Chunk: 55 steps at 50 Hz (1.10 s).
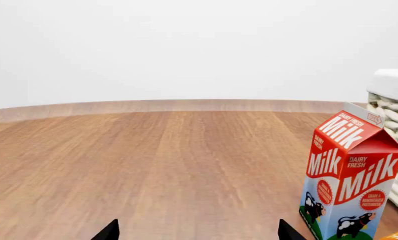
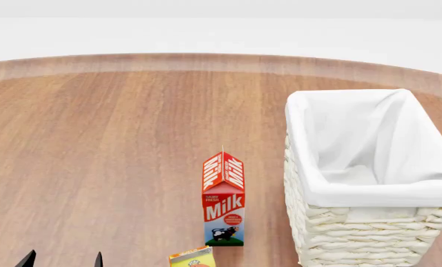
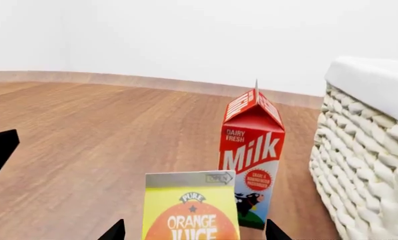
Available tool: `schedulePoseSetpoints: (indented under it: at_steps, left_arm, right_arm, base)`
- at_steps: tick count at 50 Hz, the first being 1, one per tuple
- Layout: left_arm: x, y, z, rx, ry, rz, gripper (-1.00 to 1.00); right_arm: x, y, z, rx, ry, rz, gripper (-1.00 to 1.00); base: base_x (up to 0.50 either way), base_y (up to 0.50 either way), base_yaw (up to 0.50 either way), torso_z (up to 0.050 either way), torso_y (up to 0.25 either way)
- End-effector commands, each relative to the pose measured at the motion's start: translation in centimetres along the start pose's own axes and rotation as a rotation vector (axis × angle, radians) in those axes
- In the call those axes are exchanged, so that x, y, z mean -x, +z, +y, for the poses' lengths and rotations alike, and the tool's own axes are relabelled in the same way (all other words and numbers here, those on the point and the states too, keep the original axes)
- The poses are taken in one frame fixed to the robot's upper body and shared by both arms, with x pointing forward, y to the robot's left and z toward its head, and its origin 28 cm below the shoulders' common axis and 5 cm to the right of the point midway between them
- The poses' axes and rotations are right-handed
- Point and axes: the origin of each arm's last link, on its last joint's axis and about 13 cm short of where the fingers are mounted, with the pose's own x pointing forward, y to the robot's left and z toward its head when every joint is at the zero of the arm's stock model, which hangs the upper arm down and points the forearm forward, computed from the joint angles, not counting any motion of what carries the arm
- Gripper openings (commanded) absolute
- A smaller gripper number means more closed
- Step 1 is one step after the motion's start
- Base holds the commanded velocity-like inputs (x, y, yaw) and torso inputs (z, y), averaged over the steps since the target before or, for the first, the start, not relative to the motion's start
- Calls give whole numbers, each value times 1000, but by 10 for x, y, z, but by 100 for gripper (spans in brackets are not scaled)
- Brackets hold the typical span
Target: Pick up the orange juice, and put it in the basket.
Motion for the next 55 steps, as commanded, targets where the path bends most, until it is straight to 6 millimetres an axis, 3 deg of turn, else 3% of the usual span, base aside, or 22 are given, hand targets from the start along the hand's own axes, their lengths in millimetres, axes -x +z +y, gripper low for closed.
schedulePoseSetpoints:
  at_steps: [1,55]
  left_arm:
    - [0,0,0,0,0,0,100]
    - [0,0,0,0,0,0,100]
  right_arm:
    - [-2,-4,2,-10,-6,3,100]
    - [-21,-20,6,17,-21,33,100]
  base:
    - [0,0,0,0,0]
    - [0,0,0,0,0]
